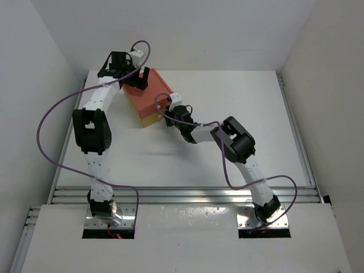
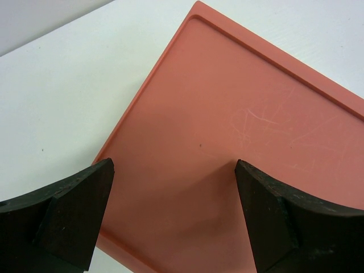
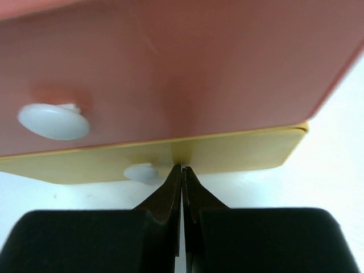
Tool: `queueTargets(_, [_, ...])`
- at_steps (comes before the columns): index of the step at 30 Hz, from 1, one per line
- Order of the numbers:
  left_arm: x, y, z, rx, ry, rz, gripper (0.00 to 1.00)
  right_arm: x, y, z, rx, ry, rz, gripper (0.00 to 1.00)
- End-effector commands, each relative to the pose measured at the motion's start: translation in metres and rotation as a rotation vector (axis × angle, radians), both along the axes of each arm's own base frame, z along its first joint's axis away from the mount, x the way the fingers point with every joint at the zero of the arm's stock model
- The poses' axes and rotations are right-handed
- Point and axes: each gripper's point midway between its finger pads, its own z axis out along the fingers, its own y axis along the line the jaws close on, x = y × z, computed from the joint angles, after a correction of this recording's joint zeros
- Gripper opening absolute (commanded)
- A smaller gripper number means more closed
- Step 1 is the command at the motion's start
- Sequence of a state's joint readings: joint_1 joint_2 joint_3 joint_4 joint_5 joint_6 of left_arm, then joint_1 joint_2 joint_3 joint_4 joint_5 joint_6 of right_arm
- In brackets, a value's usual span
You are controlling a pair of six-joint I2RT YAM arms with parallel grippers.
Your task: Organize the makeup
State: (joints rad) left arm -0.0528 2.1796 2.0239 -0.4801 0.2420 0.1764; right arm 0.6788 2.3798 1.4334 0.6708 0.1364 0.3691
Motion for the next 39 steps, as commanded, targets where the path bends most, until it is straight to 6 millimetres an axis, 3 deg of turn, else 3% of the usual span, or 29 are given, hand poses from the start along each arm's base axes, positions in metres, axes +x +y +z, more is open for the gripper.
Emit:
queueTargets(1, [-0.018, 0.009, -0.05, 0.025, 0.146, -0.002, 0.94, 0.012, -0.006, 0.042, 0.076, -0.116, -0.073, 0.0])
queueTargets(2, [-0.018, 0.009, -0.05, 0.025, 0.146, -0.002, 0.94, 0.009, -0.006, 0.052, 0.086, -0.136, -0.069, 0.0])
queueTargets(4, [-0.018, 0.011, -0.045, 0.038, 0.134, 0.0, 0.94, -0.001, -0.01, 0.05, 0.079, -0.127, -0.046, 0.0])
queueTargets(5, [-0.016, 0.011, -0.042, 0.038, 0.125, 0.0, 0.94, -0.004, -0.011, 0.086, 0.119, -0.178, -0.038, 0.0])
queueTargets(6, [-0.017, 0.013, -0.043, 0.046, 0.134, 0.009, 0.94, -0.024, -0.028, 0.055, 0.067, -0.12, -0.04, 0.0])
queueTargets(7, [-0.015, 0.013, -0.039, 0.045, 0.124, 0.01, 0.94, -0.028, -0.033, 0.064, 0.082, -0.143, -0.041, 0.0])
queueTargets(8, [-0.012, 0.014, -0.033, 0.051, 0.108, 0.017, 0.94, -0.031, -0.043, 0.087, 0.093, -0.176, -0.07, 0.0])
queueTargets(9, [-0.01, 0.014, -0.029, 0.05, 0.097, 0.017, 0.94, -0.044, -0.062, 0.087, 0.076, -0.163, -0.083, 0.02])
queueTargets(10, [-0.006, 0.016, -0.018, 0.055, 0.071, 0.025, 0.94, -0.058, -0.084, 0.063, -0.003, -0.112, -0.093, 0.03])
queueTargets(11, [-0.004, 0.016, -0.012, 0.054, 0.064, 0.025, 0.94, -0.066, -0.107, 0.085, -0.001, -0.128, -0.131, 0.04])
queueTargets(13, [0.007, 0.016, 0.018, 0.047, -0.007, 0.041, 0.95, -0.085, -0.157, 0.048, -0.145, 0.008, -0.203, 0.1])
queueTargets(14, [0.009, 0.018, 0.029, 0.053, -0.026, 0.051, 0.95, -0.089, -0.181, 0.072, -0.145, -0.004, -0.244, 0.14])
queueTargets(15, [0.012, 0.02, 0.041, 0.049, -0.052, 0.071, 0.95, -0.101, -0.201, 0.055, -0.226, 0.076, -0.268, 0.28])
queueTargets(16, [0.016, 0.024, 0.054, 0.054, -0.079, 0.099, 0.96, -0.102, -0.226, 0.052, -0.277, 0.108, -0.313, 0.39])
queueTargets(17, [0.019, 0.027, 0.082, 0.057, -0.141, 0.114, 0.96, -0.111, -0.252, 0.059, -0.333, 0.146, -0.347, 0.5])
queueTargets(18, [0.02, 0.03, 0.09, 0.066, -0.16, 0.132, 0.98, -0.126, -0.275, 0.047, -0.429, 0.227, -0.378, 0.61])
queueTargets(19, [0.02, 0.034, 0.104, 0.074, -0.188, 0.151, 1.0, -0.126, -0.294, 0.052, -0.448, 0.254, -0.427, 0.79])
queueTargets(20, [0.018, 0.05, 0.116, 0.106, -0.212, 0.202, 1.0, -0.148, -0.32, 0.051, -0.505, 0.341, -0.458, 0.86])
queueTargets(22, [0.015, 0.06, 0.128, 0.132, -0.231, 0.252, 1.0, -0.158, -0.353, 0.053, -0.528, 0.394, -0.54, 0.99])
queueTargets(23, [0.01, 0.077, 0.136, 0.168, -0.242, 0.309, 1.0, -0.17, -0.372, 0.059, -0.522, 0.418, -0.591, 0.99])
queueTargets(24, [0.005, 0.088, 0.128, 0.186, -0.218, 0.339, 1.0, -0.184, -0.382, 0.053, -0.512, 0.467, -0.627, 0.99])
queueTargets(25, [0.0, 0.093, 0.125, 0.209, -0.206, 0.355, 1.0, -0.189, -0.401, 0.069, -0.465, 0.439, -0.695, 0.99])
queueTargets(27, [-0.018, 0.11, 0.107, 0.223, -0.146, 0.401, 1.0, -0.214, -0.412, 0.053, -0.44, 0.505, -0.718, 0.99])
queueTargets(28, [-0.025, 0.11, 0.099, 0.228, -0.121, 0.398, 1.0, -0.222, -0.426, 0.063, -0.398, 0.489, -0.778, 0.99])
queueTargets(29, [-0.042, 0.107, 0.079, 0.226, -0.064, 0.389, 1.0, -0.234, -0.428, 0.054, -0.394, 0.525, -0.777, 0.99])
queueTargets(33, [-0.08, 0.108, 0.051, 0.236, 0.011, 0.394, 1.0, -0.251, -0.431, 0.056, -0.334, 0.55, -0.808, 0.99])
queueTargets(35, [-0.106, 0.108, 0.041, 0.239, 0.028, 0.392, 1.0, -0.25, -0.437, 0.066, -0.301, 0.535, -0.833, 0.99])
queueTargets(38, [-0.135, 0.123, 0.039, 0.239, 0.054, 0.408, 1.0, -0.251, -0.435, 0.082, -0.267, 0.545, -0.855, 0.99])
queueTargets(39, [-0.147, 0.133, 0.029, 0.214, 0.092, 0.423, 1.0, -0.251, -0.434, 0.09, -0.246, 0.548, -0.873, 0.99])
